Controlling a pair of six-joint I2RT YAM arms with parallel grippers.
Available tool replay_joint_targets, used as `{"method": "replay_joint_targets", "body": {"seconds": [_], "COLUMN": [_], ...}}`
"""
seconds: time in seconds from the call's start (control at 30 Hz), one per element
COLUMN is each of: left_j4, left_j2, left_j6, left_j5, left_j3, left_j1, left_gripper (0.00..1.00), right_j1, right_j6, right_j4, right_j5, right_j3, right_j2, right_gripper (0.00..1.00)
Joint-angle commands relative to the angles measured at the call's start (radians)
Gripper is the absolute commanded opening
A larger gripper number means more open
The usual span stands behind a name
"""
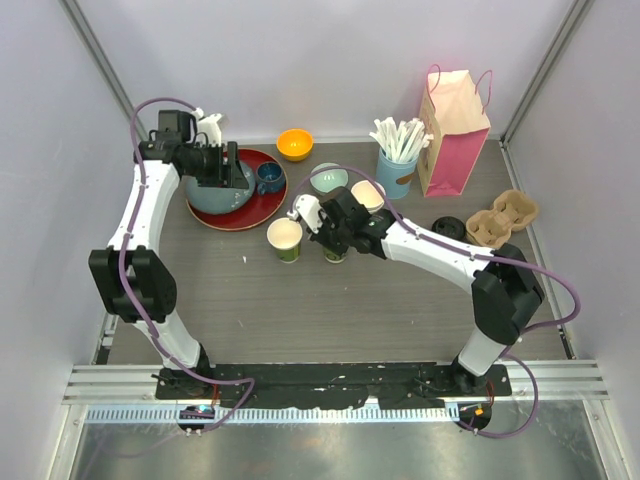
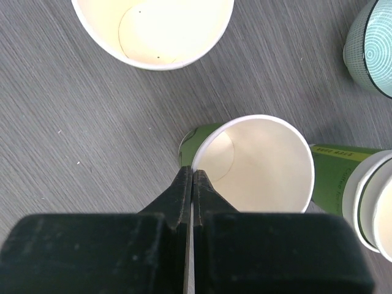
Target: Pack the takeout coffee
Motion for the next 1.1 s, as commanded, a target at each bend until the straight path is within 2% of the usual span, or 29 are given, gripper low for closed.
{"method": "replay_joint_targets", "body": {"seconds": [0.0, 0.07, 0.13, 0.17, 0.27, 0.37, 0.47, 0.5, 0.6, 0.67, 0.8, 0.87, 0.97, 1.07], "left_j4": [0.015, 0.013, 0.012, 0.010, 0.007, 0.005, 0.001, -0.001, -0.001, 0.013, 0.035, 0.042, 0.059, 0.070], "left_j2": [-0.050, -0.050, -0.052, -0.052, -0.057, -0.064, -0.073, -0.078, -0.095, -0.112, -0.133, -0.138, -0.141, -0.136], "left_j6": [0.037, 0.040, 0.045, 0.048, 0.057, 0.063, 0.070, 0.073, 0.083, 0.085, 0.103, 0.108, 0.116, 0.116], "left_j5": [0.007, 0.007, 0.008, 0.010, 0.013, 0.016, 0.016, 0.016, 0.016, 0.019, 0.025, 0.030, 0.045, 0.056], "left_j3": [0.005, 0.005, 0.001, -0.001, -0.004, -0.007, -0.007, -0.007, -0.021, -0.043, -0.082, -0.096, -0.113, -0.123], "left_j1": [0.004, 0.004, 0.004, 0.004, 0.004, 0.004, 0.004, 0.004, 0.004, 0.004, 0.004, 0.004, 0.004, 0.004], "left_gripper": [0.65, 0.65, 0.66, 0.66, 0.68, 0.68, 0.68, 0.69, 0.69, 0.69, 0.69, 0.69, 0.69, 0.69], "right_j1": [-0.008, -0.009, -0.008, -0.008, -0.008, -0.008, -0.018, -0.031, -0.200, -0.346, -0.498, -0.587, -0.653, -0.654], "right_j6": [0.023, 0.027, 0.029, 0.029, 0.036, 0.061, 0.125, 0.186, 0.347, 0.382, 0.435, 0.489, 0.536, 0.584], "right_j4": [0.077, 0.074, 0.068, 0.064, 0.039, 0.022, 0.019, -0.004, -0.097, -0.131, -0.206, -0.206, -0.148, -0.104], "right_j5": [-0.043, -0.041, -0.034, -0.030, -0.041, -0.040, 0.034, 0.058, 0.063, 0.065, 0.106, 0.158, 0.178, 0.236], "right_j3": [0.002, 0.001, 0.005, 0.007, 0.025, 0.061, 0.087, 0.106, 0.128, 0.101, 0.004, -0.025, -0.071, -0.082], "right_j2": [0.004, 0.002, 0.002, -0.001, -0.012, -0.051, -0.129, -0.146, -0.192, -0.214, -0.257, -0.260, -0.245, -0.208], "right_gripper": [0.01, 0.02, 0.10, 0.26, 0.54, 0.60, 0.66, 0.67, 0.65, 0.62, 0.62, 0.59, 0.52, 0.48]}}
